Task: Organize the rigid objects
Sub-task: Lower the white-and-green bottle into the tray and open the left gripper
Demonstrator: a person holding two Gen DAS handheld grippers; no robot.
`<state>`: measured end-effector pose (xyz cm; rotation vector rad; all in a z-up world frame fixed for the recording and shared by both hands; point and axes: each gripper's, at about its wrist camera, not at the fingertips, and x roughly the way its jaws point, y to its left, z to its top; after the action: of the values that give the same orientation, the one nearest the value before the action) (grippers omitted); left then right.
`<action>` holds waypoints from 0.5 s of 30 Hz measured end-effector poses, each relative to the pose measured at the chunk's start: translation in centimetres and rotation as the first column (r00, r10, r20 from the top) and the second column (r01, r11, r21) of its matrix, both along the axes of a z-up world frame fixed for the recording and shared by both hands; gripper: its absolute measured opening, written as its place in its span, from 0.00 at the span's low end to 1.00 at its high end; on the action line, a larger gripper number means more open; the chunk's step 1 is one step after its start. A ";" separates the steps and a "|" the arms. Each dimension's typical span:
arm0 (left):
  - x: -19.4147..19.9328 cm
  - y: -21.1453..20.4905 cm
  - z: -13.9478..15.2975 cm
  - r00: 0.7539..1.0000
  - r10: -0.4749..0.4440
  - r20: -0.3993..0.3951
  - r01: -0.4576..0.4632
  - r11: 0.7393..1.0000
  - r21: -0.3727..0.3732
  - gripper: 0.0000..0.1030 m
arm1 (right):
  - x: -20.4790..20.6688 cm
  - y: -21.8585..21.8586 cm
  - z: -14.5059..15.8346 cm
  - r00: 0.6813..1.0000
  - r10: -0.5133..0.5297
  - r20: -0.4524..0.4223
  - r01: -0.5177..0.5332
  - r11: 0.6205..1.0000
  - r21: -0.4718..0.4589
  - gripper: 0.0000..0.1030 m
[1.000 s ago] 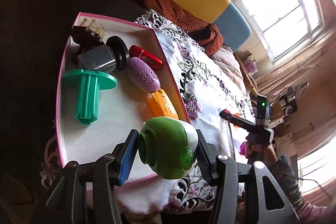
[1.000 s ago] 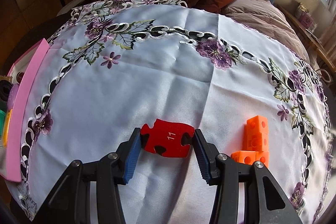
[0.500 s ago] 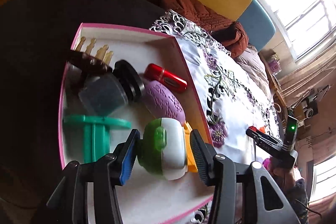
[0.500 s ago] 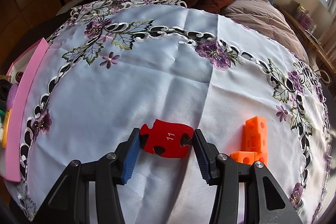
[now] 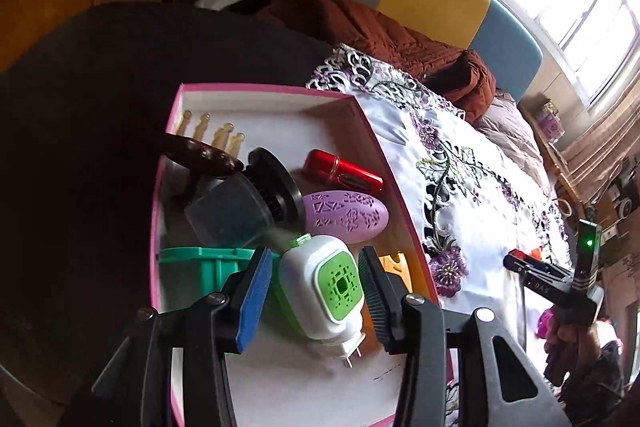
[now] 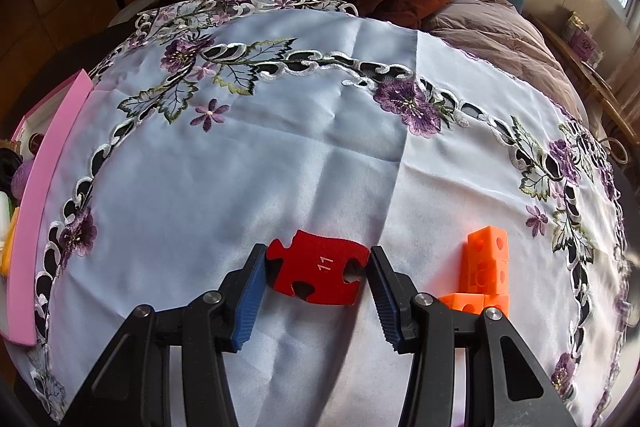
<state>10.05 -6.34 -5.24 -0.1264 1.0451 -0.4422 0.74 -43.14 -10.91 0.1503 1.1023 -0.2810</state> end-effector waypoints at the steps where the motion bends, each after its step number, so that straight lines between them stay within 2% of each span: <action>1: -0.4 0.1 0.2 1.000 0.005 0.013 -0.005 1.000 0.012 0.44 | 0.0 0.0 0.0 1.000 0.000 0.000 0.000 1.000 -0.002 0.48; 10: -3.6 0.6 1.4 0.995 0.034 0.089 -0.045 0.992 0.115 0.44 | -0.1 0.3 0.0 1.000 0.011 0.001 -0.011 1.000 -0.020 0.48; 15: -4.9 0.8 2.2 0.990 0.031 0.140 -0.052 0.988 0.148 0.44 | -0.1 0.3 0.0 1.000 0.014 0.001 -0.014 1.000 -0.026 0.48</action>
<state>5.16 -5.56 -3.00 0.0180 0.9350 -0.3273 0.65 -42.80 -10.90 0.1192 1.0976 -0.2828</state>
